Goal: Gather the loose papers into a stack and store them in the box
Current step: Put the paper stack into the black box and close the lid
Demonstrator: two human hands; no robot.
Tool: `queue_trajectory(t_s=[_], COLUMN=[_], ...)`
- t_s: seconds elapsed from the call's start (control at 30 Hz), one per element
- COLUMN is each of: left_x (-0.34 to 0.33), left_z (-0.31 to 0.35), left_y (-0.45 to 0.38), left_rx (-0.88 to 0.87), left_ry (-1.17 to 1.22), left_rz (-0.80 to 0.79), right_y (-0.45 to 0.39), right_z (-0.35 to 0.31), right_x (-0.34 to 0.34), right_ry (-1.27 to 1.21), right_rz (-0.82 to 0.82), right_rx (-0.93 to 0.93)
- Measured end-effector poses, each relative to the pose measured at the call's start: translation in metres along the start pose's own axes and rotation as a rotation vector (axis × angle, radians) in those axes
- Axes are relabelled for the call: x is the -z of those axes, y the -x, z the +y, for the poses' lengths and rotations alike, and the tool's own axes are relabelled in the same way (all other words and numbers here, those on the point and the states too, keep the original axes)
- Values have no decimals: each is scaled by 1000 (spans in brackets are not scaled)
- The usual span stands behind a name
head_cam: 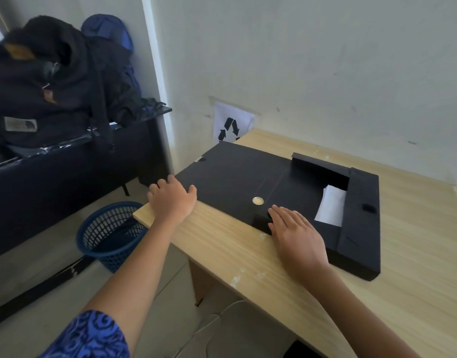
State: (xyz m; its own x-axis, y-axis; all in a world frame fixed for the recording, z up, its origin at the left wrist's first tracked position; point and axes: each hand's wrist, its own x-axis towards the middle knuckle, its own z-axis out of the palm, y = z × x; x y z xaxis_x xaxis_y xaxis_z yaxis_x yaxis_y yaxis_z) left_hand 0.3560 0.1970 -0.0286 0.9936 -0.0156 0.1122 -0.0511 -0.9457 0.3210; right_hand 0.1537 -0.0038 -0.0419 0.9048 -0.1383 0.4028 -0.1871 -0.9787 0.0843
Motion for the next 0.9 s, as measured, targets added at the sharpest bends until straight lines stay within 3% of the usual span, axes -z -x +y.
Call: queue_trajectory(t_s=[0.13, 0.23, 0.33, 0.43, 0.6, 0.7, 0.83, 0.9], left_x=[-3, 2, 9, 24, 54, 69, 81, 85], left_z=[-2, 4, 12, 25, 62, 85, 107, 116], left_y=[-11, -16, -16, -9, 12, 33, 61, 76], left_rx=[188, 219, 150, 31, -170, -313, -481, -582], left_ry=[200, 444, 791, 963, 1194, 1217, 1142, 1090], left_rz=[-21, 16, 115, 212, 81, 26, -12, -25], right_y=[0, 1, 1, 1, -4, -11, -25, -32], right_z=[0, 0, 0, -2, 1, 9, 36, 56], right_x=[-3, -4, -2, 6, 17, 33, 59, 69], right_ry=[-18, -33, -38, -91, -299, -613, -1309, -1640], right_rz=[41, 48, 36, -53, -128, -138, -158, -86], right_rx=[-26, -45, -65, -80, -134, -256, -646, -790])
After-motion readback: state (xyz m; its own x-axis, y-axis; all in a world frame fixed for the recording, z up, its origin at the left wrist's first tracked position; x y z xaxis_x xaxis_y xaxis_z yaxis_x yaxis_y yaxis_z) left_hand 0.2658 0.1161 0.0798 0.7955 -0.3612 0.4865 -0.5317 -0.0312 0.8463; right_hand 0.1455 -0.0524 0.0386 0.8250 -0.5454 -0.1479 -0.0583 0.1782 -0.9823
